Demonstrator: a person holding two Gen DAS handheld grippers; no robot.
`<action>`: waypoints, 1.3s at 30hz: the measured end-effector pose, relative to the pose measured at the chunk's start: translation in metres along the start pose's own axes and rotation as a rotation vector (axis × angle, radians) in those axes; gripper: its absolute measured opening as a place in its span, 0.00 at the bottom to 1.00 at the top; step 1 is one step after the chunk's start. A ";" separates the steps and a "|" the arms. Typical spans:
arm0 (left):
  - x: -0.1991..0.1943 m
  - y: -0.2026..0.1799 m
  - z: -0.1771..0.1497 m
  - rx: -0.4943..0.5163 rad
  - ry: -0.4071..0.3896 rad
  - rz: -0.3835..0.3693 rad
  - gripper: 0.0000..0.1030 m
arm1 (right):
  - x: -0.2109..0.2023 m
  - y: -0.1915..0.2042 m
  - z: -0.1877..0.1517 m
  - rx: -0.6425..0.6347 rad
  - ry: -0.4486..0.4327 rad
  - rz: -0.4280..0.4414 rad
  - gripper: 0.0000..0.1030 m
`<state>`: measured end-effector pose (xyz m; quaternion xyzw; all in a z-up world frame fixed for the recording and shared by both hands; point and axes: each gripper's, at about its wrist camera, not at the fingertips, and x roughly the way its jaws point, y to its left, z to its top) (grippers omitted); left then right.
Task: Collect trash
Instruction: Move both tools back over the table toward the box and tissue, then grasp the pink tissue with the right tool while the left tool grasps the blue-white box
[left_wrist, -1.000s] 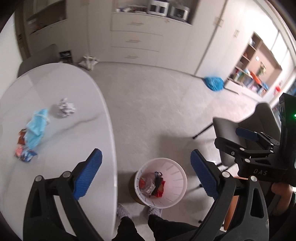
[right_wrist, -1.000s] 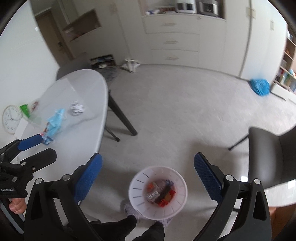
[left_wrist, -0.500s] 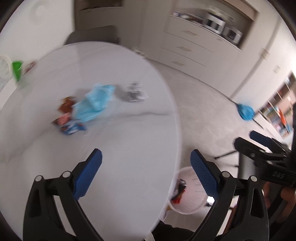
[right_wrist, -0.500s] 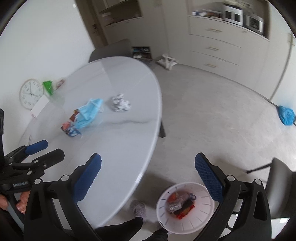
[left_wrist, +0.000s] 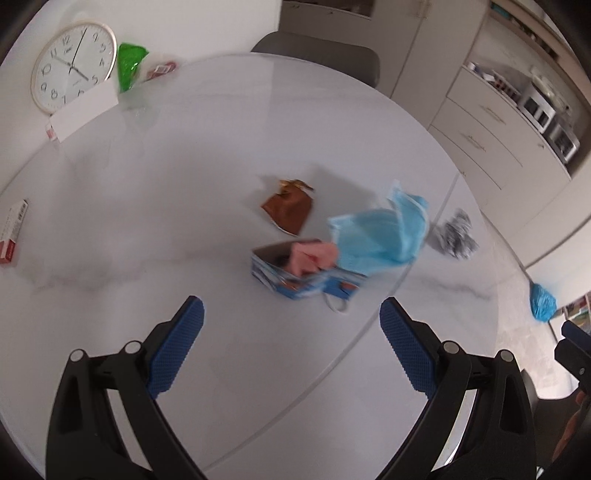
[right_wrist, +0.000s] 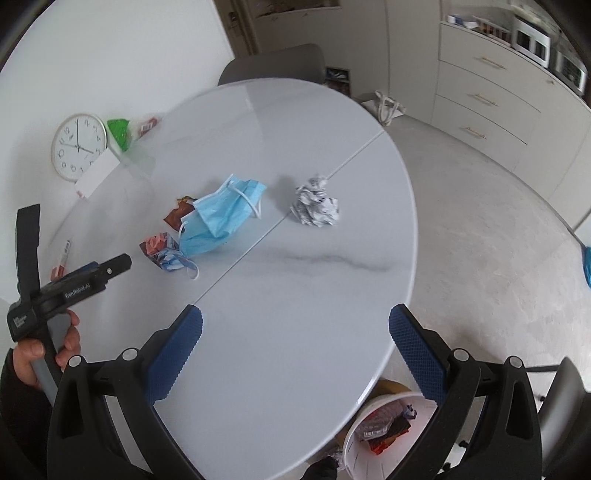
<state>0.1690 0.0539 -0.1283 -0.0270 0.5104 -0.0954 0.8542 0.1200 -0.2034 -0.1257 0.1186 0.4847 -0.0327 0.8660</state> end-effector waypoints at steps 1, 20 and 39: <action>0.003 0.003 0.002 -0.002 -0.003 0.003 0.89 | 0.004 0.002 0.004 -0.007 0.005 0.002 0.97; 0.005 0.081 -0.046 -0.058 0.042 -0.019 0.89 | 0.129 0.178 0.055 -0.434 0.143 0.279 0.55; 0.029 0.071 -0.026 0.085 -0.028 -0.095 0.89 | 0.160 0.174 0.062 -0.393 0.193 0.306 0.35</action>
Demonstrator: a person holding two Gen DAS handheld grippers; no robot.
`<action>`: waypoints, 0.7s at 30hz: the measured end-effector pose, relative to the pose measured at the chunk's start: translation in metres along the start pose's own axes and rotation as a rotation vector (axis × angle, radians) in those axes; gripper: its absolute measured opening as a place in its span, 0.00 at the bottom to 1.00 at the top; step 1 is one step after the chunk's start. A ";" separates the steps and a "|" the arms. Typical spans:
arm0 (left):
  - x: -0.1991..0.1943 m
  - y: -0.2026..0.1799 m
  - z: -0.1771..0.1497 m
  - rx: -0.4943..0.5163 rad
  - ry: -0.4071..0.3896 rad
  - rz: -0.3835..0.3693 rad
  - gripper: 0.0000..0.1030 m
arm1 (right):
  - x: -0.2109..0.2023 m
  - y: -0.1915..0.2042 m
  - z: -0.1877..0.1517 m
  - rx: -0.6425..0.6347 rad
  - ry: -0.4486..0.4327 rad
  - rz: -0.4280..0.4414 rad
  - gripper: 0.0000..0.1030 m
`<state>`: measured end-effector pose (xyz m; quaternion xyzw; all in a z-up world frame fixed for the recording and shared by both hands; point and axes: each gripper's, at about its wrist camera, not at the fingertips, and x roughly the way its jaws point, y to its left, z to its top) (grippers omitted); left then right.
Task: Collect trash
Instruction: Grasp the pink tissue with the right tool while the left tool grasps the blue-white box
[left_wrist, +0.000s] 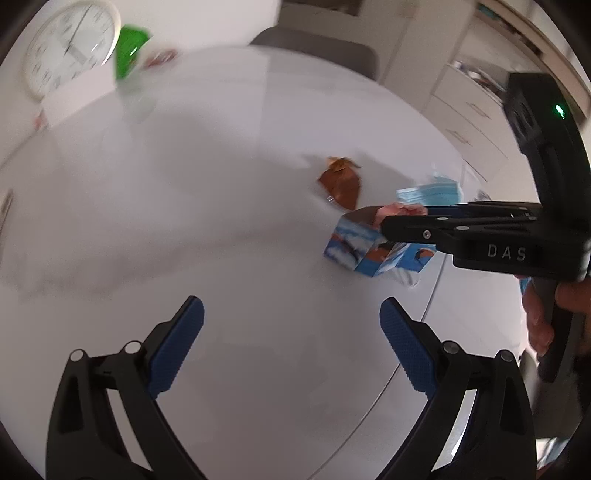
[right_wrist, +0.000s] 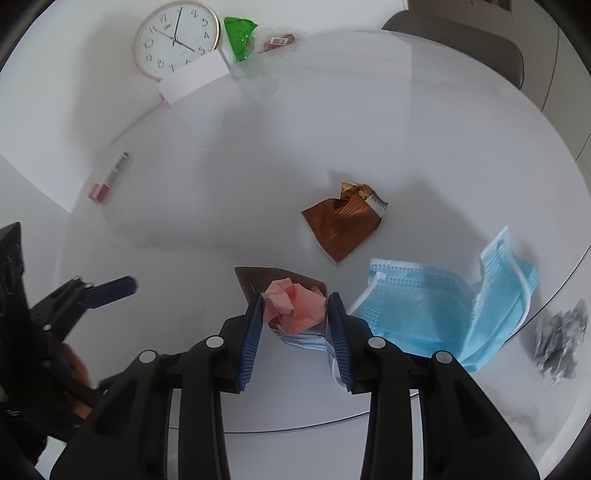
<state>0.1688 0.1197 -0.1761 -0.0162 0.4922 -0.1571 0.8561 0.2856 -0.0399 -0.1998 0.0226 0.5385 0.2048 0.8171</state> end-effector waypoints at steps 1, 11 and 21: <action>0.001 -0.004 0.001 0.034 -0.015 0.002 0.89 | -0.001 -0.002 -0.001 0.009 -0.002 0.013 0.35; 0.014 -0.079 -0.011 0.632 -0.213 0.116 0.89 | -0.017 -0.013 -0.005 0.003 0.007 0.173 0.35; 0.021 -0.095 -0.011 0.758 -0.200 0.007 0.86 | -0.034 -0.011 -0.005 -0.103 0.052 0.311 0.35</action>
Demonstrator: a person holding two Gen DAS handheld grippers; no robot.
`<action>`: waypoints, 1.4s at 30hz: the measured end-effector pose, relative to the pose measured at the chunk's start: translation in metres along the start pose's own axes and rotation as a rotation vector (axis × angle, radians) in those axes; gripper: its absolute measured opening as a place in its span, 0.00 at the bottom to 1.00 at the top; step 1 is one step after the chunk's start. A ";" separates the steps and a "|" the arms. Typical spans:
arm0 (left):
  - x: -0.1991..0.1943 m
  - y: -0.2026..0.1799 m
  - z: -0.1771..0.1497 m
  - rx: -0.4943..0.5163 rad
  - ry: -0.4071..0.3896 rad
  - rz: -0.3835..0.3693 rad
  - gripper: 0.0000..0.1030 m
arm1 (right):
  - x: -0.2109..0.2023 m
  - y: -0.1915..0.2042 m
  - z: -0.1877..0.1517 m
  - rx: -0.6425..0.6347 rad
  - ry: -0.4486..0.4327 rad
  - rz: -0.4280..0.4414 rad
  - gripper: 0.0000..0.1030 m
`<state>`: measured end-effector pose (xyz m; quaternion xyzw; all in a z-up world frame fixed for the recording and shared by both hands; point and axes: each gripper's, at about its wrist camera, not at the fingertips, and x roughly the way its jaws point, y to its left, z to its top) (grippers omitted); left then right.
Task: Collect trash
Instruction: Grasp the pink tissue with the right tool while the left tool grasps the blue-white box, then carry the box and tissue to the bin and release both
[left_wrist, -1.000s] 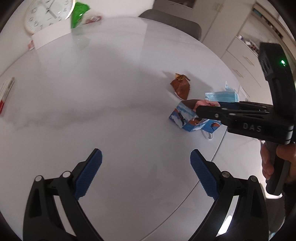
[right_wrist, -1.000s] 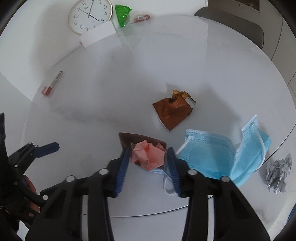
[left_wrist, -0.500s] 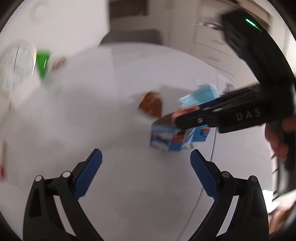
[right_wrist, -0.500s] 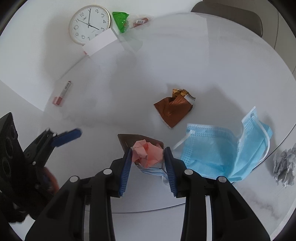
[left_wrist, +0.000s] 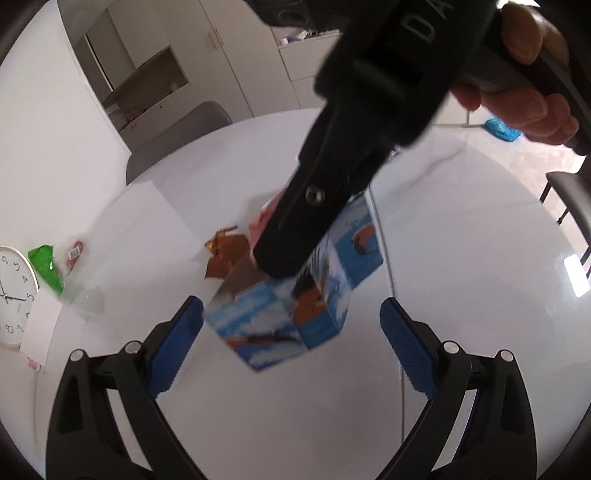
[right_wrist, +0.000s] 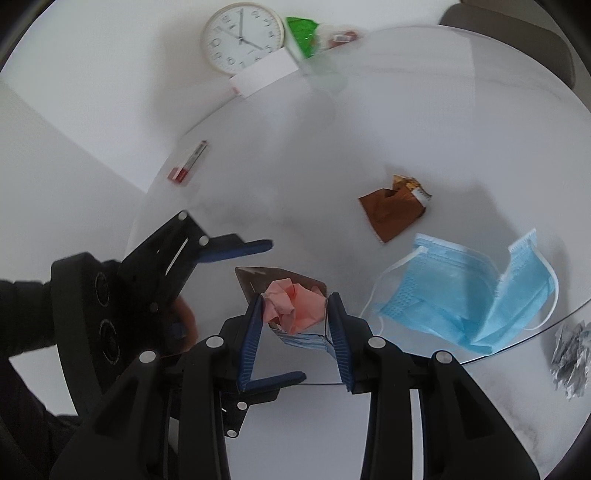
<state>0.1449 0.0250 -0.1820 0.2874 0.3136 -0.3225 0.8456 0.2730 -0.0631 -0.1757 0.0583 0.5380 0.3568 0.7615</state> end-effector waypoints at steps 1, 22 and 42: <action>0.000 0.000 0.002 -0.003 0.000 -0.010 0.79 | -0.001 0.001 0.000 -0.002 0.000 0.017 0.35; -0.009 -0.004 0.023 -0.119 0.057 -0.070 0.43 | -0.078 0.017 -0.022 0.065 -0.241 0.086 0.30; -0.078 -0.169 0.106 0.016 -0.020 -0.298 0.40 | -0.249 0.001 -0.369 0.668 -0.428 -0.427 0.31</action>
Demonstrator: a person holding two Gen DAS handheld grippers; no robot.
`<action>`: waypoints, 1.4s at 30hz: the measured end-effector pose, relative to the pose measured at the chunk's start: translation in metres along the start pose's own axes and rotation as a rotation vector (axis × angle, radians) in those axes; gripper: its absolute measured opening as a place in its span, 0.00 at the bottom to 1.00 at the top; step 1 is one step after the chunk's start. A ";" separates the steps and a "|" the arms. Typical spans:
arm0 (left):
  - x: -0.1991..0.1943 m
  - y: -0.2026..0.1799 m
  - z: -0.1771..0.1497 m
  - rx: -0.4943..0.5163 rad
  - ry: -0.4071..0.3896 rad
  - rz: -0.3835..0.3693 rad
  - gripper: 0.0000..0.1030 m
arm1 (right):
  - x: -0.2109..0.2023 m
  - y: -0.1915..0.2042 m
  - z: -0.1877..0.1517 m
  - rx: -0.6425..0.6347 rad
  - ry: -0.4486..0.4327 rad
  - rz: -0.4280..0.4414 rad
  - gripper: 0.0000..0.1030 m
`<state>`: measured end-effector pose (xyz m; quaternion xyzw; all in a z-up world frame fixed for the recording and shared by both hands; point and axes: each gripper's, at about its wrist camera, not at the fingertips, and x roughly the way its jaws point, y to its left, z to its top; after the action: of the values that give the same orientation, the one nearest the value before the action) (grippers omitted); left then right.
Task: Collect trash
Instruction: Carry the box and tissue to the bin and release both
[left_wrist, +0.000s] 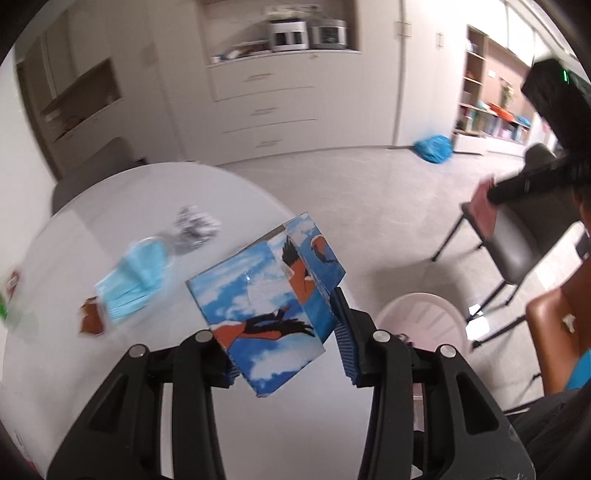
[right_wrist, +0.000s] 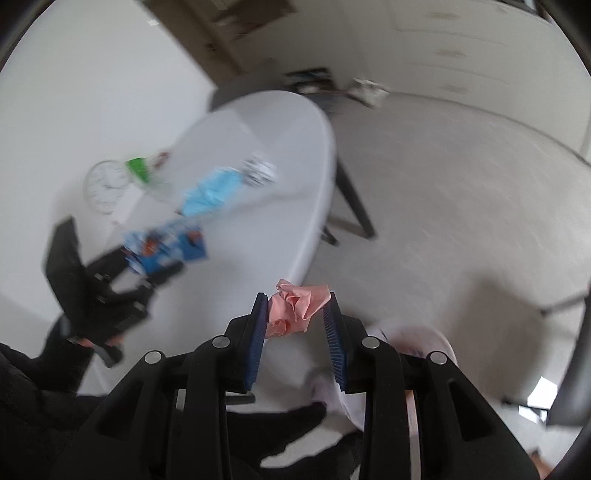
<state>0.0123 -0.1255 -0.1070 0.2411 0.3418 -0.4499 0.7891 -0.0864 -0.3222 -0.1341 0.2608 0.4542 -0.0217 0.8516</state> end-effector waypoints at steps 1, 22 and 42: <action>0.002 -0.011 0.004 0.014 0.006 -0.013 0.40 | 0.000 -0.009 -0.011 0.018 0.011 -0.031 0.31; 0.047 -0.168 0.023 0.210 0.144 -0.170 0.40 | 0.012 -0.125 -0.107 0.291 0.026 -0.329 0.88; 0.087 -0.229 0.011 0.252 0.303 -0.232 0.83 | -0.070 -0.156 -0.135 0.453 -0.112 -0.425 0.90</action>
<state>-0.1529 -0.2901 -0.1822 0.3617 0.4227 -0.5356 0.6353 -0.2730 -0.4080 -0.2066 0.3414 0.4346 -0.3143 0.7719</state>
